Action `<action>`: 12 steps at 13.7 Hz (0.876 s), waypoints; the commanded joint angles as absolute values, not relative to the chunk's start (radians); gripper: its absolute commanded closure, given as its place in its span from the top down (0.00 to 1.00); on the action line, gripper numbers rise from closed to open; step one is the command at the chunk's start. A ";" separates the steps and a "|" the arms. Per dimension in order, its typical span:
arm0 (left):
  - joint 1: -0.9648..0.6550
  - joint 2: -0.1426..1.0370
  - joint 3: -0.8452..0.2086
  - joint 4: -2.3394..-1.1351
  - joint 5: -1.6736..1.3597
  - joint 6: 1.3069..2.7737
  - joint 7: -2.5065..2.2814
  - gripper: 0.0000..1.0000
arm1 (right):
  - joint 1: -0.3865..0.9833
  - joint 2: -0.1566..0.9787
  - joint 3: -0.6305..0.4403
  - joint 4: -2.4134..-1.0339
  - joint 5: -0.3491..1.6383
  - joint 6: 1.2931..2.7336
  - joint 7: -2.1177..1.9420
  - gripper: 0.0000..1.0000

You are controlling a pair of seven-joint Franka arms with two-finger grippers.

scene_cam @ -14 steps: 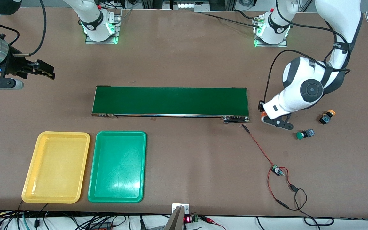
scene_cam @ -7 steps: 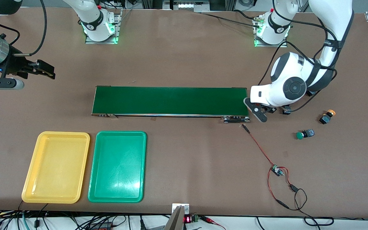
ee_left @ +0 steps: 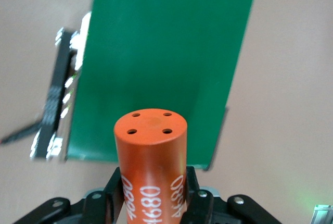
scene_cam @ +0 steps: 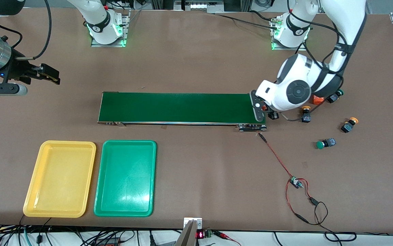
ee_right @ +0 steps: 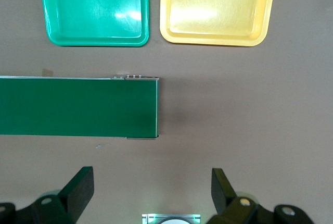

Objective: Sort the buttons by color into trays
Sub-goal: 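Carry the battery onto the green belt and open the left gripper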

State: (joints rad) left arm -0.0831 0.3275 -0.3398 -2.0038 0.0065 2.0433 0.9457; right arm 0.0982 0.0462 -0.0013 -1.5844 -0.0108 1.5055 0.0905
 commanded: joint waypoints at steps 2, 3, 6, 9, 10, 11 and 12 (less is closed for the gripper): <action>-0.169 0.339 -0.336 -2.002 0.080 2.068 0.985 0.00 | 0.100 0.046 -0.002 -1.575 0.002 1.503 0.095 1.00; -0.173 0.350 -0.336 -2.002 0.095 2.077 0.985 0.00 | 0.103 0.046 -0.002 -1.575 0.000 1.503 0.098 1.00; -0.184 0.388 -0.336 -2.006 0.152 2.138 0.985 0.00 | 0.114 0.046 -0.002 -1.575 0.000 1.503 0.100 1.00; -0.183 0.417 -0.336 -2.005 0.192 2.177 0.985 0.00 | 0.110 0.046 -0.002 -1.575 0.000 1.503 0.100 1.00; -0.183 0.429 -0.336 -2.005 0.196 2.193 0.985 0.00 | 0.110 0.046 -0.002 -1.575 0.000 1.503 0.098 1.00; -0.183 0.440 -0.336 -2.002 0.196 2.198 0.985 0.00 | 0.110 0.046 -0.002 -1.575 0.000 1.503 0.098 1.00; -0.186 0.442 -0.337 -1.999 0.195 2.198 0.970 0.30 | 0.110 0.046 -0.002 -1.575 0.002 1.502 0.098 1.00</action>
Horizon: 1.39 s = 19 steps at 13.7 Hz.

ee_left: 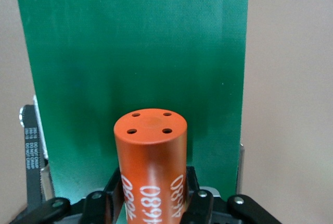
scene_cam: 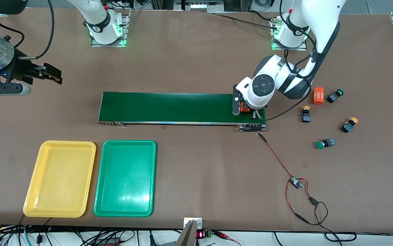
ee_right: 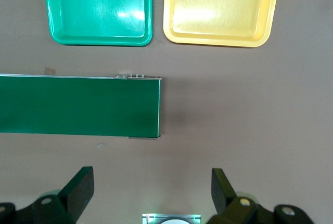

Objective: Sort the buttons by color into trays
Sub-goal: 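Carry the battery onto the green belt and open the left gripper, then reach the left gripper to the green-capped button and grasp it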

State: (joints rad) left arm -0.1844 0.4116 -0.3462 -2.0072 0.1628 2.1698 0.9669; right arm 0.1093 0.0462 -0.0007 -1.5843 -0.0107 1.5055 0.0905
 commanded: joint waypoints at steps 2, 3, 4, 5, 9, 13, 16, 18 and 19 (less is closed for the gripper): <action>-0.189 0.422 -0.341 -1.994 0.198 2.189 0.994 1.00 | 0.109 0.046 -0.002 -1.575 0.002 1.503 0.097 1.00; -0.196 0.398 -0.342 -1.979 0.196 2.181 0.999 1.00 | 0.109 0.046 -0.002 -1.575 0.002 1.503 0.097 1.00; -0.189 0.384 -0.342 -1.948 0.196 2.148 0.997 1.00 | 0.110 0.046 -0.002 -1.575 0.002 1.502 0.097 1.00; -0.180 0.379 -0.338 -1.868 0.196 2.046 0.997 1.00 | 0.109 0.046 -0.002 -1.575 0.002 1.503 0.097 1.00; -0.053 0.413 -0.322 -1.518 0.198 1.775 1.000 1.00 | 0.109 0.046 -0.002 -1.575 0.002 1.503 0.092 1.00; 0.099 0.475 -0.318 -1.491 0.227 1.779 0.999 1.00 | 0.109 0.046 -0.002 -1.575 0.002 1.502 0.091 1.00; 0.175 0.512 -0.319 -1.494 0.279 1.804 0.985 1.00 | 0.109 0.046 -0.002 -1.575 0.002 1.502 0.089 1.00; 0.234 0.541 -0.321 -1.493 0.275 1.822 0.883 1.00 | 0.109 0.046 -0.002 -1.575 0.002 1.500 0.092 1.00; 0.256 0.548 -0.319 -1.502 0.252 1.821 0.800 1.00 | 0.110 0.046 -0.002 -1.575 0.002 1.496 0.098 1.00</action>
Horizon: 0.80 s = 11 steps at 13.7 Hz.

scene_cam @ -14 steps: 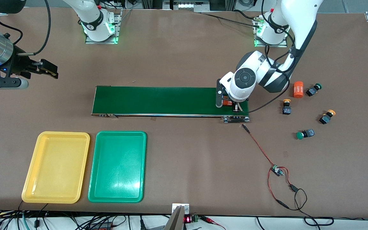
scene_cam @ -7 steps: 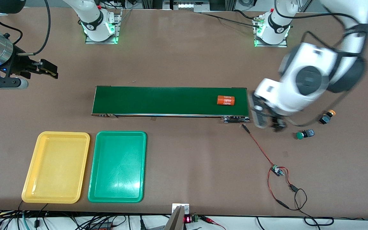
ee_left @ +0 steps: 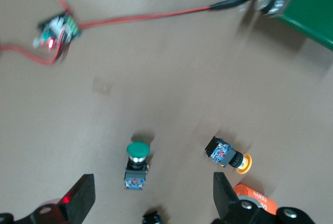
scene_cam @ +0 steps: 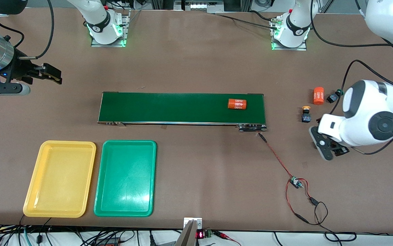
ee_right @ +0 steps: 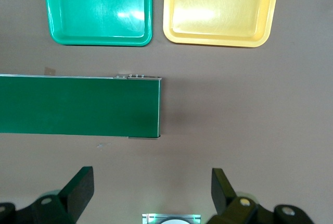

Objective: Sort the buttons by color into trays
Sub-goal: 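Reach the left gripper to the green-capped button and grasp it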

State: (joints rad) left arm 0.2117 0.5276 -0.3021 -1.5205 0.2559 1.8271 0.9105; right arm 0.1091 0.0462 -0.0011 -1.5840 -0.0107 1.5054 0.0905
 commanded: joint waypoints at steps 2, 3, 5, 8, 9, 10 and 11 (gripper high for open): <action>0.290 0.577 -0.321 -1.499 0.244 1.822 0.689 1.00 | 0.112 0.046 -0.002 -1.575 0.000 1.496 0.098 1.00; 0.313 0.600 -0.321 -1.494 0.233 1.827 0.671 1.00 | 0.112 0.046 -0.002 -1.575 0.002 1.496 0.098 1.00; 0.345 0.636 -0.321 -1.491 0.192 1.832 0.704 1.00 | 0.112 0.046 -0.002 -1.575 0.002 1.496 0.098 1.00; 0.368 0.669 -0.321 -1.491 0.166 1.861 0.710 1.00 | 0.110 0.046 -0.002 -1.575 0.000 1.497 0.097 1.00; 0.388 0.686 -0.321 -1.493 0.175 1.862 0.721 1.00 | 0.110 0.046 -0.002 -1.575 0.002 1.497 0.097 1.00; 0.387 0.698 -0.322 -1.491 0.176 1.867 0.801 1.00 | 0.110 0.046 -0.002 -1.575 0.002 1.497 0.097 1.00; 0.385 0.712 -0.322 -1.488 0.175 1.887 0.918 1.00 | 0.110 0.046 -0.002 -1.575 0.002 1.497 0.097 1.00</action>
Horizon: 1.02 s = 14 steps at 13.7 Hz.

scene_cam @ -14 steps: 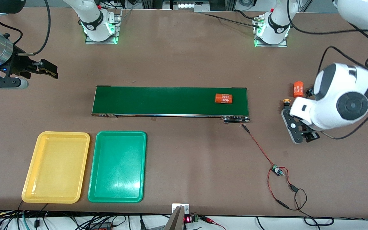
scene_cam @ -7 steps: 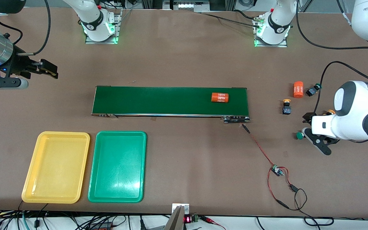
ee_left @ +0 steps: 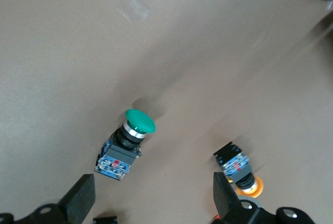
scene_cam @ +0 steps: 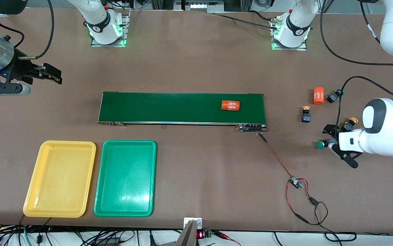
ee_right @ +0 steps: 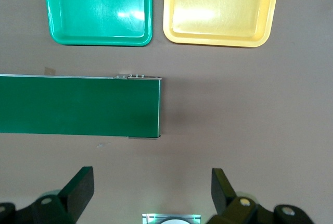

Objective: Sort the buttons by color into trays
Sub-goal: 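Reach the left gripper to the green-capped button and grasp it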

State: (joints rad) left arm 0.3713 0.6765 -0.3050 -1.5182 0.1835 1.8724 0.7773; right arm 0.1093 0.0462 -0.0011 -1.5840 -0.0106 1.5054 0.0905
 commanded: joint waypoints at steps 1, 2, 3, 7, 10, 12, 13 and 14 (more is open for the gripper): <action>0.384 0.724 -0.322 -1.488 0.172 1.919 1.045 1.00 | 0.110 0.046 -0.002 -1.575 0.000 1.499 0.097 1.00; 0.383 0.733 -0.322 -1.489 0.169 1.954 1.148 1.00 | 0.110 0.046 -0.002 -1.575 0.000 1.499 0.097 1.00; 0.387 0.744 -0.322 -1.489 0.169 1.969 1.214 1.00 | 0.110 0.048 -0.002 -1.575 0.002 1.499 0.097 1.00; 0.414 0.764 -0.322 -1.506 0.161 1.970 1.359 1.00 | 0.110 0.046 -0.002 -1.575 0.002 1.499 0.097 1.00; 0.428 0.773 -0.324 -1.517 0.156 1.968 1.385 1.00 | 0.110 0.046 -0.002 -1.575 0.002 1.499 0.097 1.00; 0.433 0.787 -0.324 -1.520 0.155 1.973 1.399 1.00 | 0.110 0.046 -0.002 -1.575 0.000 1.499 0.097 1.00; 0.437 0.793 -0.324 -1.517 0.155 1.974 1.399 1.00 | 0.110 0.046 -0.002 -1.575 0.002 1.499 0.097 1.00; 0.442 0.799 -0.324 -1.517 0.155 1.976 1.399 1.00 | 0.110 0.046 -0.002 -1.575 0.002 1.499 0.097 1.00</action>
State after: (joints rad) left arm 0.4201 0.7880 -0.3095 -1.5206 0.1747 1.9735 1.3641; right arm 0.1093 0.0462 -0.0011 -1.5840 -0.0106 1.5054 0.0905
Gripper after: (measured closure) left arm 0.000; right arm 0.000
